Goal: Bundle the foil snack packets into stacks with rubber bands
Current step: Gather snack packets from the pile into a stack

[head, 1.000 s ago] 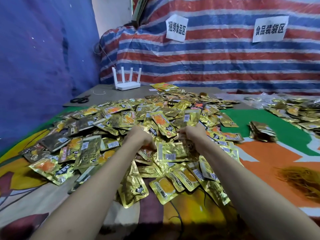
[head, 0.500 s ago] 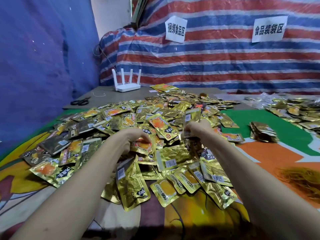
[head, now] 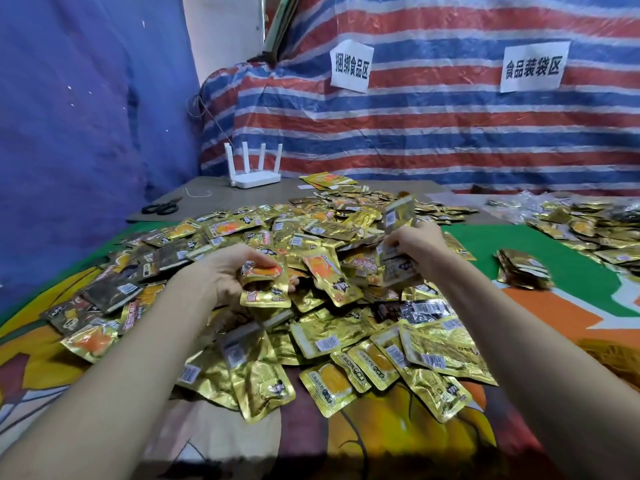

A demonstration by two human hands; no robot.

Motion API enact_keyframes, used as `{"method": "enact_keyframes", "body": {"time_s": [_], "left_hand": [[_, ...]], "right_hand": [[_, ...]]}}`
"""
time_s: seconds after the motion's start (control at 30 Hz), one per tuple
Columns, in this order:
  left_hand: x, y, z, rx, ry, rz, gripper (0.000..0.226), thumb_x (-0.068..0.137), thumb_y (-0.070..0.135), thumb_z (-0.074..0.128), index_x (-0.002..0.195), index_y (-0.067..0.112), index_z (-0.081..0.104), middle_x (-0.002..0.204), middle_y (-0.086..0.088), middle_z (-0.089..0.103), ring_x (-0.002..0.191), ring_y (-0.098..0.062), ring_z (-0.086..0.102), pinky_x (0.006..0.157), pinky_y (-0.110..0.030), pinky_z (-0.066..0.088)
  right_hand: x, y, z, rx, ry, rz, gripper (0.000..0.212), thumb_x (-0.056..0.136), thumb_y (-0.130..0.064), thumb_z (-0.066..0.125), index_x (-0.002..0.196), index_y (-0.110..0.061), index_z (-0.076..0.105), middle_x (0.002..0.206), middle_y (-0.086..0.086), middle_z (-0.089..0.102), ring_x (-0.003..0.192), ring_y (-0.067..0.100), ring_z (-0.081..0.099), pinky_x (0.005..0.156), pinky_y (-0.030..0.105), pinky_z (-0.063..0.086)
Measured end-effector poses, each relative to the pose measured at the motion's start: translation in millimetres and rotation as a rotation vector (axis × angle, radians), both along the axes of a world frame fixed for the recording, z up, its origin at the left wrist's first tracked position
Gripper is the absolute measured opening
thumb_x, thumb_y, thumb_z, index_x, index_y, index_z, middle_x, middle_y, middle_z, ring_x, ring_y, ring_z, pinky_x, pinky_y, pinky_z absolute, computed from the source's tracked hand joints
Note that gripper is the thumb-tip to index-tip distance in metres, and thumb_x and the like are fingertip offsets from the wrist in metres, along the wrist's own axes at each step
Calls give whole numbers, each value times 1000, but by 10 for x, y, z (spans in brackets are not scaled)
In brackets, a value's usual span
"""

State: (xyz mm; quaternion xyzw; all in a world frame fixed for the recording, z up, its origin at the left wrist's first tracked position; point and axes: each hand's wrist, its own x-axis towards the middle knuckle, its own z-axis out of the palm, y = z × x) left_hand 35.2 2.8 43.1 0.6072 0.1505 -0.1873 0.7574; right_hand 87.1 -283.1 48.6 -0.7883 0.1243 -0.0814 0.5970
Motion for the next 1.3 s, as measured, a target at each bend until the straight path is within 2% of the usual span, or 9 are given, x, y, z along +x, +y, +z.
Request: {"method": "enact_keyframes", "body": {"time_s": [0.2, 0.33, 0.47, 0.63, 0.83, 1.0, 1.07, 1.2, 1.3], "left_hand": [[30, 91, 141, 100, -87, 88, 22, 78, -6, 65, 99, -5, 59, 75, -26, 72, 65, -41, 73, 45, -43, 57], [5, 111, 193, 275, -129, 115, 6, 85, -2, 64, 88, 3, 62, 64, -15, 71, 57, -31, 71, 49, -39, 59], [-47, 169, 208, 358, -204, 162, 9, 86, -2, 62, 81, 6, 61, 58, -9, 67, 46, -21, 65, 44, -30, 54], [-70, 82, 149, 206, -462, 292, 23, 78, -9, 70, 92, 7, 62, 77, -13, 75, 64, -27, 73, 60, -40, 59], [13, -434, -282, 299, -877, 469, 42, 81, -5, 75, 92, 26, 50, 95, 0, 64, 77, -5, 68, 58, -18, 55], [92, -805, -597, 398, -998, 423, 37, 79, -7, 77, 94, 20, 56, 87, 2, 66, 72, 0, 62, 65, -11, 48], [94, -837, -663, 394, -996, 380, 34, 81, -7, 75, 96, 20, 60, 87, 2, 69, 74, -2, 65, 66, -16, 53], [69, -810, -768, 415, -914, 241, 30, 84, 8, 65, 108, 18, 52, 98, -12, 68, 90, -27, 66, 79, -50, 56], [82, -841, -778, 408, -877, 242, 49, 82, 7, 59, 126, 24, 44, 113, -8, 66, 103, -26, 66, 85, -47, 57]], "right_hand": [[29, 40, -20, 253, -121, -109, 22, 80, 0, 65, 99, -1, 56, 92, 15, 65, 86, 35, 72, 75, 59, 61], [86, 44, -70, 190, -154, -173, 12, 80, -4, 63, 89, -6, 55, 98, 17, 66, 96, 36, 69, 82, 64, 57], [126, -130, -126, -27, -177, -234, 12, 86, 1, 55, 96, 2, 62, 84, 11, 61, 86, 32, 63, 69, 41, 55], [50, -132, -54, -106, -537, -393, 15, 102, -17, 54, 111, -7, 59, 90, 2, 63, 76, 11, 59, 69, 32, 53], [-92, 479, -113, 200, -603, 12, 14, 101, -18, 59, 112, -10, 57, 90, 1, 65, 72, 3, 66, 62, 25, 57], [-153, 1056, -397, 459, -453, 239, 16, 99, -5, 55, 104, -16, 65, 98, 5, 74, 94, 25, 71, 85, 45, 58], [-165, 1155, -483, 598, -435, 298, 20, 95, -8, 54, 111, -16, 64, 100, 4, 74, 96, 25, 71, 87, 42, 58], [-174, 1013, -686, 773, -439, 473, 33, 84, -25, 56, 116, -21, 62, 92, -4, 72, 93, 19, 68, 82, 35, 56], [-185, 1252, -683, 611, -383, 500, 47, 90, -41, 57, 133, -22, 58, 116, 7, 71, 110, 26, 67, 95, 37, 54]]}}
